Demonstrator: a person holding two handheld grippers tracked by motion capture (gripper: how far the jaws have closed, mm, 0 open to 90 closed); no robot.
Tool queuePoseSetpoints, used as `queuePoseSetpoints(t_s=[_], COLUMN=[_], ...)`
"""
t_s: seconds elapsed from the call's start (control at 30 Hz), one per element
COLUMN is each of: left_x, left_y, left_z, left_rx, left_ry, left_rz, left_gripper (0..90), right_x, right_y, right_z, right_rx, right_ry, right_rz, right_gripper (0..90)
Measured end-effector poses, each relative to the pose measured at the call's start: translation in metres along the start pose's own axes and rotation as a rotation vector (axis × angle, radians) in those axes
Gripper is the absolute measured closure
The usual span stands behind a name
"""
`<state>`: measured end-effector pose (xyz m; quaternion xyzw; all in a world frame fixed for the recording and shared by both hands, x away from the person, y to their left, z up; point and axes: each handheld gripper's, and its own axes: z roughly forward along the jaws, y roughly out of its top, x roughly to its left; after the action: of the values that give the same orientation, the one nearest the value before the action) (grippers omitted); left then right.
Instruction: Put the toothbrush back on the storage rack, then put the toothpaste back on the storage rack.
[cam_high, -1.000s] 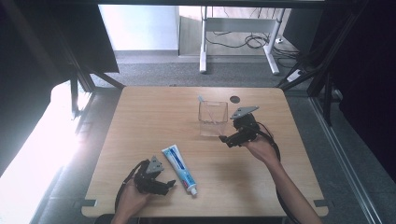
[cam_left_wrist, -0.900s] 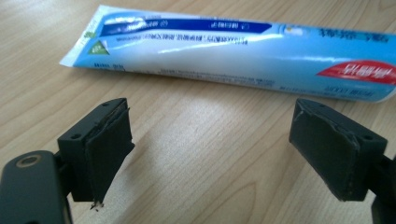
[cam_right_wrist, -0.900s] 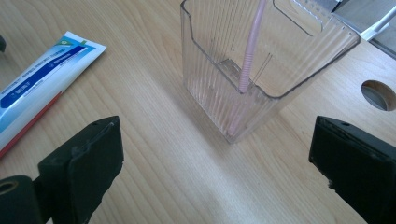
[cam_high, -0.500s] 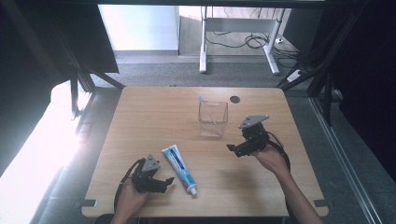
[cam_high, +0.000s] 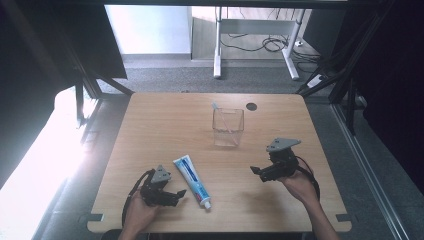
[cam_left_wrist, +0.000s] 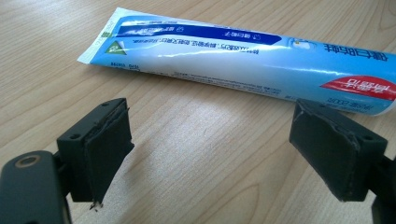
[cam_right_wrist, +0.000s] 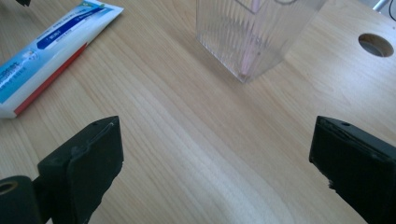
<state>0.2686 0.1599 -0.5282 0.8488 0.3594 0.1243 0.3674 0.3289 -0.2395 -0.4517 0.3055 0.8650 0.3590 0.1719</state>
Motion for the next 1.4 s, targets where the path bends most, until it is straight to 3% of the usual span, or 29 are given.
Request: queuePoseSetpoints(t_s=[0.4, 0.93, 1.4], left_x=[-0.002, -0.004, -0.005], left_y=[0.001, 0.002, 0.009], left_z=[0.001, 0.002, -0.003], left_rx=[0.005, 0.024, 0.034], left_ry=[-0.002, 0.008, 0.005], left_rz=[0.014, 0.025, 0.011], left_gripper=[13.1, 13.1, 13.3], right_x=[0.01, 0.019, 0.015], right_y=[-0.034, -0.076, -0.088], right_z=[-0.007, 0.009, 0.011], right_rx=[-0.039, -0.023, -0.022], right_ry=[0.001, -0.008, -0.027], right_rz=[0.038, 0.075, 0.067], right_gripper=[2.9, 3.8, 5.1])
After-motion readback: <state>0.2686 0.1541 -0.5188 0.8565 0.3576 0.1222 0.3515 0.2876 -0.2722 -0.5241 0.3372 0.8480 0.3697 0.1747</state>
